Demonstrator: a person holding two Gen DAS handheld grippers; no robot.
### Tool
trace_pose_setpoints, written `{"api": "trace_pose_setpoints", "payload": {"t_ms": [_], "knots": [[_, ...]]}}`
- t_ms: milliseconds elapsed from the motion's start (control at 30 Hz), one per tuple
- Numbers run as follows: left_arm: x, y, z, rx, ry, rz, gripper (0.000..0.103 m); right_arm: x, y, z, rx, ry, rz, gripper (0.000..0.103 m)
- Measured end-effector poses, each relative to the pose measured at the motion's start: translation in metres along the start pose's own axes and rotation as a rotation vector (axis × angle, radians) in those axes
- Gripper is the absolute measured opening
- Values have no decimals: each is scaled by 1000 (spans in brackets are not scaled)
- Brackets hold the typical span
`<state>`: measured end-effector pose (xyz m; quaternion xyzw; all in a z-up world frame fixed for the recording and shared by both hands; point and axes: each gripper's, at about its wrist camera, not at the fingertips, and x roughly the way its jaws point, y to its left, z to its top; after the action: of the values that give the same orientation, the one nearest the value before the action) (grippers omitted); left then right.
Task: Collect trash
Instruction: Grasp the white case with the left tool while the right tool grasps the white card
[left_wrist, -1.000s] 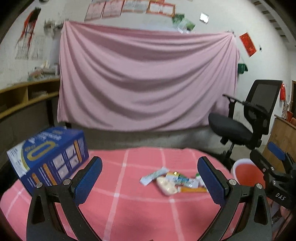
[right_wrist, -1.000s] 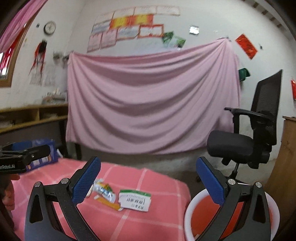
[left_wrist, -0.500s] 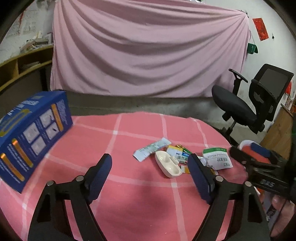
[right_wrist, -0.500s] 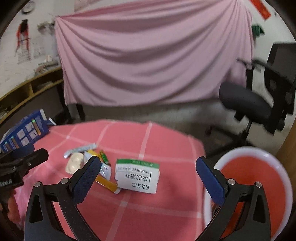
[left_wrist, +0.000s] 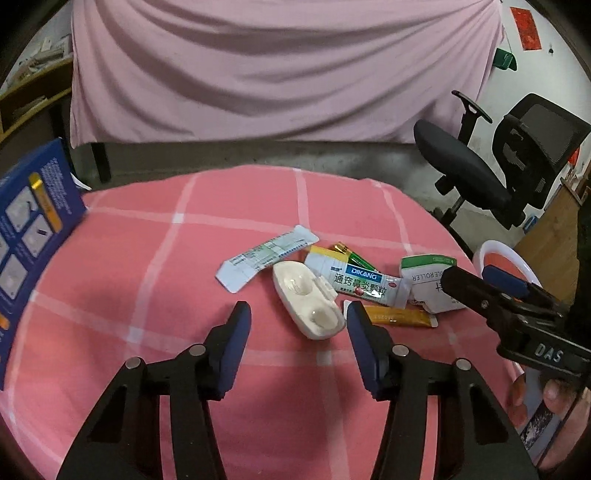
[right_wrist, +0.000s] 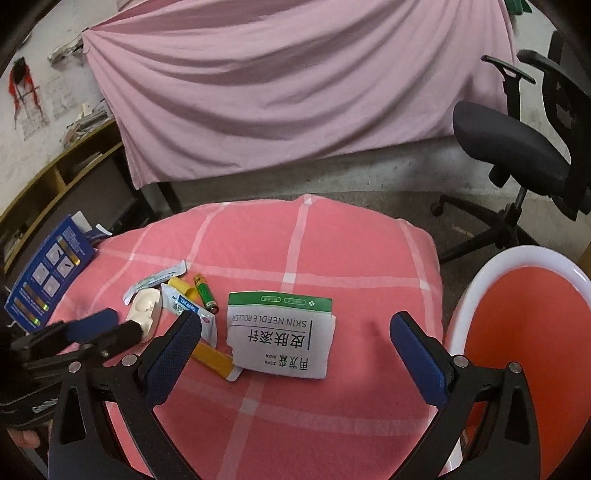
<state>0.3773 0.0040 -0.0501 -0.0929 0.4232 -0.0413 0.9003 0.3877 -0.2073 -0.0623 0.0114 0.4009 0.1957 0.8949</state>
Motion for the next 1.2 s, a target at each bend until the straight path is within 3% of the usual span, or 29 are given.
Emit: {"api": "trace_pose_setpoints", "payload": {"t_ms": [133,267,533,667,733,833,1000,1200], "knots": [[5,-9,5,42,9,17,47,3,0,1,0,14,4,103],[12,-6,5,40,26,48,26,4,-1,2,1,19,-11,103],[9,0,0,16,3,41,26,16,8,0,-46,79,-38,103],[9,-1,-2,7,4,40,26,28,13,-2,-77,135,-97,88],[8,-1,-2,8,4,40,26,27,15,-3,-88,137,-108,86],[8,0,-2,11,5,41,26,26,17,-4,-105,134,-103,75],[7,0,-2,5,3,35,26,25,16,-5,-105,137,-68,64],[3,1,0,0,-1,25,26,23,16,-4,-88,130,-35,64]]}}
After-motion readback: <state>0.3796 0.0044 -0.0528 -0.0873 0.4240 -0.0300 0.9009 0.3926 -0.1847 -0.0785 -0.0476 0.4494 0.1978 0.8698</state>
